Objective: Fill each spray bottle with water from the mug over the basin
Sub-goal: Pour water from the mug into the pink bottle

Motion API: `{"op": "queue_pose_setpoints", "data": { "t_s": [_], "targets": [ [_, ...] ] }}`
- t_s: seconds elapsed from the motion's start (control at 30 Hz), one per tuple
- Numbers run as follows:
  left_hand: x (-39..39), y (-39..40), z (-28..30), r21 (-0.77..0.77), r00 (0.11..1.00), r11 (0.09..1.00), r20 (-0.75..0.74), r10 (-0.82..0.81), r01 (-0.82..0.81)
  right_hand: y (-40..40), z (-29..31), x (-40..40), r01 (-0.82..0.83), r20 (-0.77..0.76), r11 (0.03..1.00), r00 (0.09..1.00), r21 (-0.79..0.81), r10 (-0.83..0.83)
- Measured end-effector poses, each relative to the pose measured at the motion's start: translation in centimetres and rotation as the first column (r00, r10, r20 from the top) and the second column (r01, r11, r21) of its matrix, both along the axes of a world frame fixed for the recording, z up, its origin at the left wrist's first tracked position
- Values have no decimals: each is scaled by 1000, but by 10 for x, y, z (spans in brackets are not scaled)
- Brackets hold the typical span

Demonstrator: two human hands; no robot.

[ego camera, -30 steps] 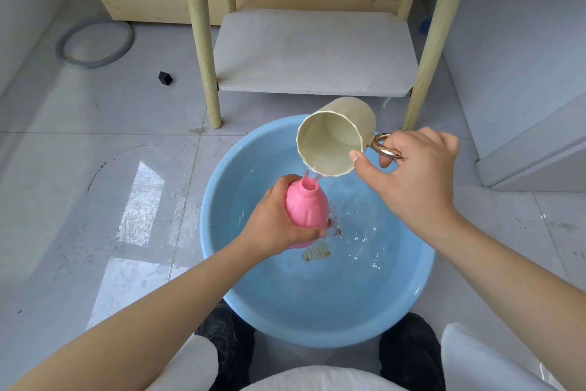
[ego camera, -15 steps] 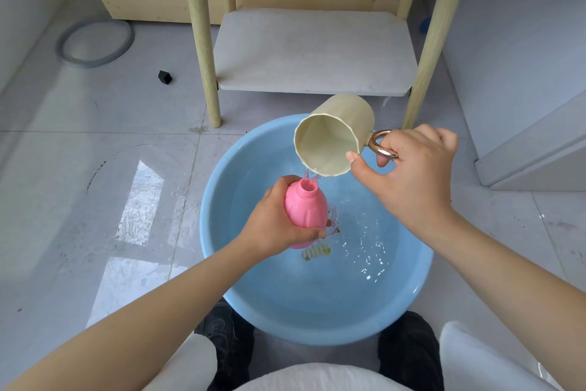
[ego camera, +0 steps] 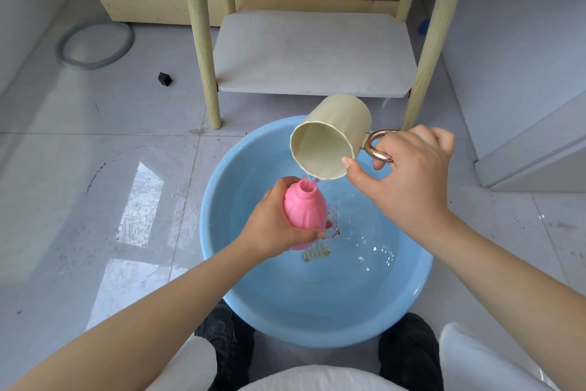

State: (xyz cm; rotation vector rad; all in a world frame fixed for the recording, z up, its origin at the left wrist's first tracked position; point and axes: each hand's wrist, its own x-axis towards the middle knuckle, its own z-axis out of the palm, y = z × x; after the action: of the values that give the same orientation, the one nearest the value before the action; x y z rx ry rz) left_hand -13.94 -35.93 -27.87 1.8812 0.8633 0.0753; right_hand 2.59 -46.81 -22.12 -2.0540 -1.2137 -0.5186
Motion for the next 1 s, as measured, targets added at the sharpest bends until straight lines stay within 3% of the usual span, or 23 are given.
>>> {"op": "queue_pose_setpoints", "data": {
  "t_s": [1.0],
  "targets": [
    [0,-1,-3,-6,1000,1000,2,15,-15,2,-5,1,-52,240,999,970,-3,51]
  ]
}}
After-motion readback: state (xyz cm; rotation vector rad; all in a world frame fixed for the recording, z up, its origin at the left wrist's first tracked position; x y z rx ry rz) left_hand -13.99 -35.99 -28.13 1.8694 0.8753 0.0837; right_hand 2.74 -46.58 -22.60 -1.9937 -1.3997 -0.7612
